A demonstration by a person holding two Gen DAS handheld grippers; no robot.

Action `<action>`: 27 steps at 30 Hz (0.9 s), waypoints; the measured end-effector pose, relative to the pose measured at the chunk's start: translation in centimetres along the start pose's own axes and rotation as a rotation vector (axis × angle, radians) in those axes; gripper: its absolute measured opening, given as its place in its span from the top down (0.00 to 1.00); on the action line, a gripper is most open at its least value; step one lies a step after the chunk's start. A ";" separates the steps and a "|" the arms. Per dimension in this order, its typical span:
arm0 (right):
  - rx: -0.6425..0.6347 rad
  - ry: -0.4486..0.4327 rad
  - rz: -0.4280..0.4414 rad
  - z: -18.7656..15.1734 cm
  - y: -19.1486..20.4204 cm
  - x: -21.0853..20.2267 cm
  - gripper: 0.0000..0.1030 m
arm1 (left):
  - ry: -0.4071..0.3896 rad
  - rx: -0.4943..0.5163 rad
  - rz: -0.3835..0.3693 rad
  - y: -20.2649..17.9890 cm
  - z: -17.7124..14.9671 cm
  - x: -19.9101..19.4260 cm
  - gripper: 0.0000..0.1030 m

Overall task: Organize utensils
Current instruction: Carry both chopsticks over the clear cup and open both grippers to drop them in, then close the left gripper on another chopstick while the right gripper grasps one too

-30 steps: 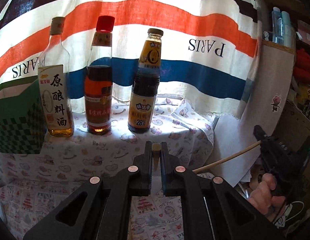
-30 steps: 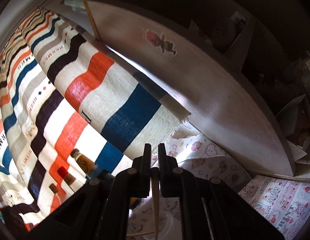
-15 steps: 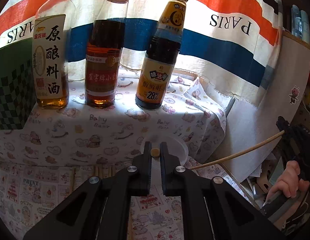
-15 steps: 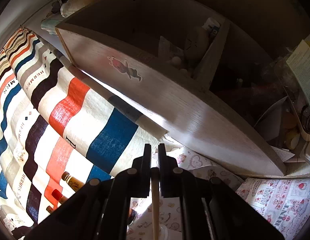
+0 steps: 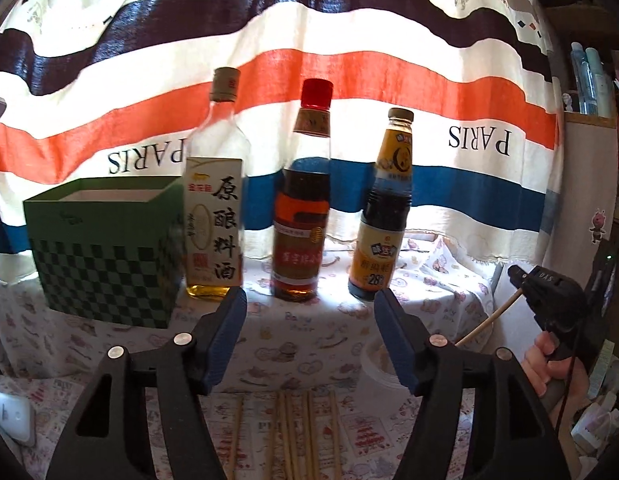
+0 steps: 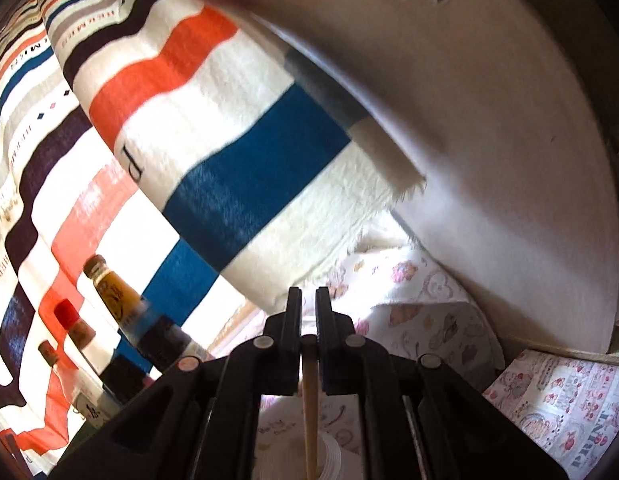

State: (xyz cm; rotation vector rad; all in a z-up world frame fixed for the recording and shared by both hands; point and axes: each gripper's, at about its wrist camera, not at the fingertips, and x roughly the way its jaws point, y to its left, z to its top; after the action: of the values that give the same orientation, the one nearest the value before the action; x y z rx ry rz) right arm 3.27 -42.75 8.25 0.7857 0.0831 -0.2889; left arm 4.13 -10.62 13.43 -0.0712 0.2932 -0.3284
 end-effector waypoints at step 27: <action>-0.424 0.484 0.047 -10.4 2.1 -1.1 0.24 | 0.076 0.081 0.232 6.4 -7.4 -3.8 0.01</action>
State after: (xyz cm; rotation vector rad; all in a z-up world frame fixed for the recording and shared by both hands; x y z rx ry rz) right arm 3.19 -33.75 2.58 0.4202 0.5626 -0.0263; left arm 0.48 -3.54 6.63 0.0547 0.3599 -0.1127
